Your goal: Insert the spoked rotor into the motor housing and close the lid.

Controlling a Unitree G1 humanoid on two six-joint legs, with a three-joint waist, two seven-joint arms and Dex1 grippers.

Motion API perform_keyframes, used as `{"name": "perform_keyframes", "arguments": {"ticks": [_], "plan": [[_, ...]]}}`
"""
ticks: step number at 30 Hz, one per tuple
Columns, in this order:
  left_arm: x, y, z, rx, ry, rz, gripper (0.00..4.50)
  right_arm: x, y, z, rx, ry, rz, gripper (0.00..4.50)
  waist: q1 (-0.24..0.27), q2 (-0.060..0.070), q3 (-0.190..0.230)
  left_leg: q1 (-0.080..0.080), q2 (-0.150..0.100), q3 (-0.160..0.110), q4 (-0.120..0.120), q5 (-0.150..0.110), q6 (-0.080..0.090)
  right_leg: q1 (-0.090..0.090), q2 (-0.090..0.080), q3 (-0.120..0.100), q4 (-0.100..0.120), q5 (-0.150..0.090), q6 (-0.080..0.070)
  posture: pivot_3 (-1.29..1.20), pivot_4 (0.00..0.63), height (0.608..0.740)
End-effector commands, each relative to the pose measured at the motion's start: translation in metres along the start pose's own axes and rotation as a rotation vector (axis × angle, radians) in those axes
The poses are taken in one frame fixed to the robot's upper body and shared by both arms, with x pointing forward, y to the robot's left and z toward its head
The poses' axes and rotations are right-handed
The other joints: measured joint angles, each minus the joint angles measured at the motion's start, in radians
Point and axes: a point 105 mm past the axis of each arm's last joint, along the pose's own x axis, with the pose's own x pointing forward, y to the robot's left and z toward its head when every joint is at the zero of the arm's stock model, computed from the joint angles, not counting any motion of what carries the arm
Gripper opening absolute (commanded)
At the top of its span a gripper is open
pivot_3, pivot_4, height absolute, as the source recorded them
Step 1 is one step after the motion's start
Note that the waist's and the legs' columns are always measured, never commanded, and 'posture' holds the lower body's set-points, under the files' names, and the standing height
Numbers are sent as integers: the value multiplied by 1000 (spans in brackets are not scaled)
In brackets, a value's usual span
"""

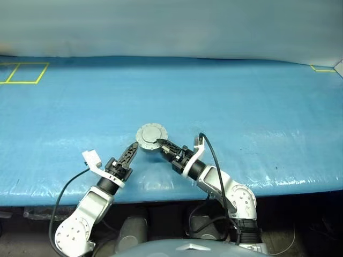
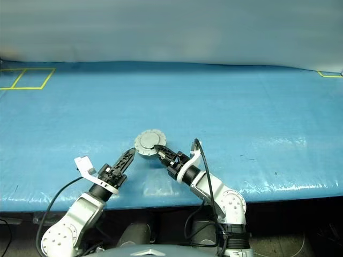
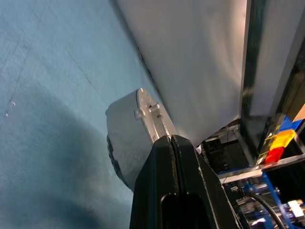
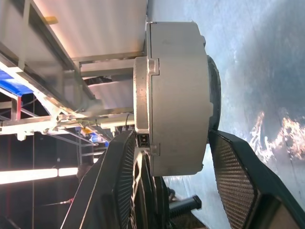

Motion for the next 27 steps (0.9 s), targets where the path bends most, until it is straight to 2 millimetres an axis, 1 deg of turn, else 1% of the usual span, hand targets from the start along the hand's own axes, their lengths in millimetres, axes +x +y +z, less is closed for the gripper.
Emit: {"name": "perform_keyframes", "arguments": {"ticks": [1,3,4,8,12,13,14,15,17,20,27], "plan": [[4,-15,-2,-150,-71,-91,180,2,34,4,-32,-6,149,2095,0,0,0,0,0,0,0,0,0,0,0,0,0,0,0,0,150,740],[5,-17,-2,-181,-81,-114,609,3,36,7,-40,-11,153,2095,0,0,0,0,0,0,-1,0,0,0,0,0,0,0,-1,0,150,740],[5,-18,-1,-192,-88,-121,893,2,37,8,-45,-12,153,2095,0,0,0,0,-1,0,-1,0,0,0,0,0,0,0,-1,0,150,740],[3,-20,2,-220,-109,-156,2258,2,38,11,-64,-12,146,2095,0,0,0,0,-1,1,-1,0,0,0,0,1,0,1,-2,0,150,740],[0,-15,5,-236,-119,-157,3555,2,39,13,-72,-14,145,2095,-1,0,0,0,-1,1,0,0,0,0,0,0,0,1,-2,0,150,740],[-1,-13,5,-241,-119,-154,3950,1,39,13,-74,-14,146,2094,-2,0,0,0,-1,1,0,0,0,0,0,0,0,1,-2,0,150,740],[-1,-11,5,-243,-120,-150,4299,1,40,13,-76,-13,148,1941,-3,1,0,0,-1,2,0,0,0,0,0,1,0,1,-2,0,150,740],[-2,-9,5,-248,-121,-147,4500,1,41,13,-78,-12,150,1667,-3,1,0,0,-1,2,0,0,0,0,0,1,0,1,-2,0,150,740],[-2,-5,4,-257,-121,-136,4500,2,42,13,-83,-8,153,1001,-3,1,0,1,-1,2,0,0,0,1,0,0,0,0,-1,0,150,740],[-1,-7,3,-267,-115,-167,4500,1,44,11,-87,0,156,42,-2,1,0,1,-1,2,0,0,0,1,0,0,0,0,-1,0,150,740],[-2,-11,4,-267,-123,-194,4500,0,41,9,-93,12,138,42,-3,1,0,1,-1,2,0,0,0,1,0,0,0,1,-2,0,150,740]]}}
